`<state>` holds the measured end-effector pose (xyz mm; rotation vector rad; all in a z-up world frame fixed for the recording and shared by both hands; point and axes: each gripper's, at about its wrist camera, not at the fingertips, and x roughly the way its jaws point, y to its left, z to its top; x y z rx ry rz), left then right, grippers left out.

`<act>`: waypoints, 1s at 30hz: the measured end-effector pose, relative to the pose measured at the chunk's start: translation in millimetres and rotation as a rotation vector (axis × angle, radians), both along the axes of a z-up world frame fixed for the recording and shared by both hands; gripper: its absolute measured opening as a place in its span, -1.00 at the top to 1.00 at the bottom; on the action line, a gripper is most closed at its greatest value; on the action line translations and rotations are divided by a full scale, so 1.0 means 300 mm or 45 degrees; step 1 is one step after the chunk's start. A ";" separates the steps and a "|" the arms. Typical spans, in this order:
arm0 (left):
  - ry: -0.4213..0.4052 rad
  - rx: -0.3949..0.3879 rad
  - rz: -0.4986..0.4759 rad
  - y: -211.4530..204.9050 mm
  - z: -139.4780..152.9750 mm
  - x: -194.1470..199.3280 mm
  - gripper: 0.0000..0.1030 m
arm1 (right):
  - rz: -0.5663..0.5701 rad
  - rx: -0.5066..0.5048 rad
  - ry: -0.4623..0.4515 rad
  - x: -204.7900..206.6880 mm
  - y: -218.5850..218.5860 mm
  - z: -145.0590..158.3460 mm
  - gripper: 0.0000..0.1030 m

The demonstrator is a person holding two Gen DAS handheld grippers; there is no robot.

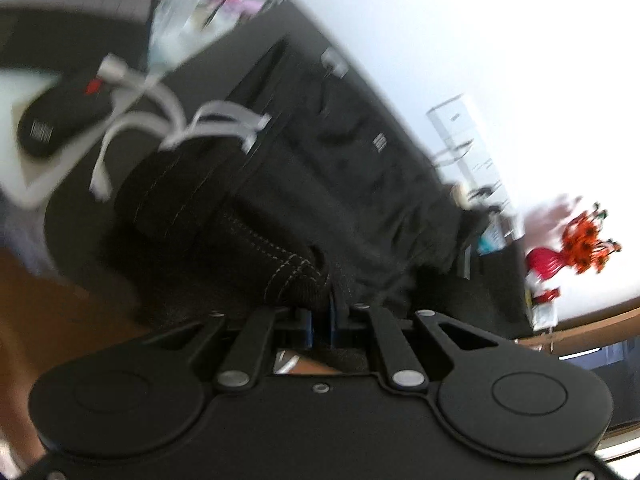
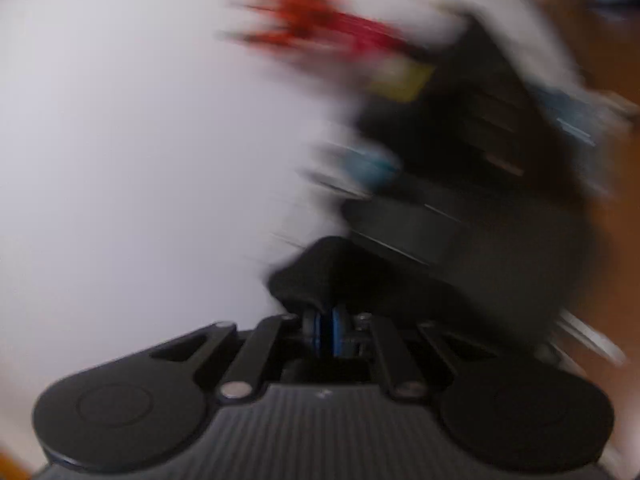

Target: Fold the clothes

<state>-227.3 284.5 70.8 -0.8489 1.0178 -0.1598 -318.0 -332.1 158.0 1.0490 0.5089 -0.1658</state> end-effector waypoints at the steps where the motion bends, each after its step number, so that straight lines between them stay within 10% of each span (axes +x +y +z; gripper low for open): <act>1: 0.038 0.006 -0.011 -0.002 -0.020 0.002 0.88 | -0.031 0.034 0.113 -0.057 -0.012 -0.086 0.87; 5: 0.066 0.099 -0.055 -0.014 -0.030 0.002 0.88 | -0.018 0.106 0.346 -0.166 0.001 -0.318 0.84; 12: 0.044 0.135 -0.067 -0.022 0.011 0.010 0.88 | 0.173 -0.455 0.512 -0.115 0.101 -0.224 0.22; 15: 0.039 0.132 -0.065 -0.028 0.016 0.004 0.88 | 0.302 -0.838 0.423 -0.050 0.184 -0.102 0.09; 21: 0.043 0.125 -0.043 -0.026 0.015 -0.005 0.88 | 0.738 -1.092 0.168 0.190 0.367 -0.056 -0.22; 27: 0.024 0.107 0.008 -0.017 0.011 -0.020 0.89 | 0.859 -1.073 0.358 0.396 0.408 -0.196 -0.09; 29: 0.020 0.106 0.014 -0.018 0.009 -0.023 0.89 | 0.909 -0.988 0.400 0.418 0.405 -0.205 0.24; 30: 0.022 0.100 0.020 -0.017 0.007 -0.023 0.89 | 0.954 -0.972 0.402 0.415 0.407 -0.194 0.70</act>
